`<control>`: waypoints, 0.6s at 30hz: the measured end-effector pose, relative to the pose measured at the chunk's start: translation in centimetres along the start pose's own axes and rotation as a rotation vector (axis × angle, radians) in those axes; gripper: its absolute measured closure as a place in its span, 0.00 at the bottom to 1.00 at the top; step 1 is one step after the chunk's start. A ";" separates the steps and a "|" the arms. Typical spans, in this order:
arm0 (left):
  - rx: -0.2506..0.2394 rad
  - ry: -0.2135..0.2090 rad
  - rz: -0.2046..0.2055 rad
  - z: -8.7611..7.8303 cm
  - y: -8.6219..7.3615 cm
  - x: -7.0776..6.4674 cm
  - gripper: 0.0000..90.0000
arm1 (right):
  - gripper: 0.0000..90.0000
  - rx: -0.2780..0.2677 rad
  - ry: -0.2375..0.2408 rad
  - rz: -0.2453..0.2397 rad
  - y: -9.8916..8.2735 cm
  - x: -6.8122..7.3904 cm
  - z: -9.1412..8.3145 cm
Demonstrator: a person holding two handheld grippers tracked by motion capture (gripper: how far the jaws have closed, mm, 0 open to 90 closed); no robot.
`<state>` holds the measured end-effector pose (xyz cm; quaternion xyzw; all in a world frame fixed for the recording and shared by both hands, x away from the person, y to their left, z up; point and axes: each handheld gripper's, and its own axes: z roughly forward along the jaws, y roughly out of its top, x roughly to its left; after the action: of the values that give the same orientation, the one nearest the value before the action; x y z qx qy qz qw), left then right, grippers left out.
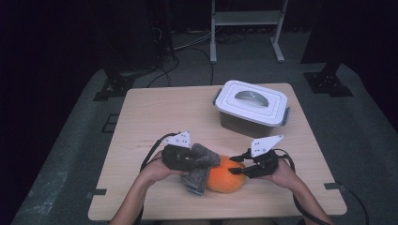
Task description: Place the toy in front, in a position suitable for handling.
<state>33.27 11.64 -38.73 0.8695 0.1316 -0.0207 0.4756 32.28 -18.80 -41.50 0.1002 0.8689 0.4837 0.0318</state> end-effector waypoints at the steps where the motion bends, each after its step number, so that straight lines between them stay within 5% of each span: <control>1: -0.005 -0.003 -0.002 0.0 0.0 0.0 0.79 | 0.64 -0.006 -0.001 0.011 -0.3 -0.3 -0.2; 6: 0.015 0.004 0.011 0.8 0.3 -0.1 0.79 | 0.51 -0.011 -0.002 0.025 0.4 -0.2 -0.1; 12: 0.018 -0.010 0.021 1.3 0.7 -0.4 0.79 | 0.40 0.030 -0.030 -0.056 2.6 2.0 1.4; 18: -0.011 -0.020 -0.008 0.6 -0.1 0.4 0.79 | 0.51 0.048 -0.037 -0.048 1.8 1.5 1.9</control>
<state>33.66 11.24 -39.23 0.8661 0.1303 -0.0306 0.4817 31.38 -15.99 -40.94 0.0891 0.8816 0.4599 0.0571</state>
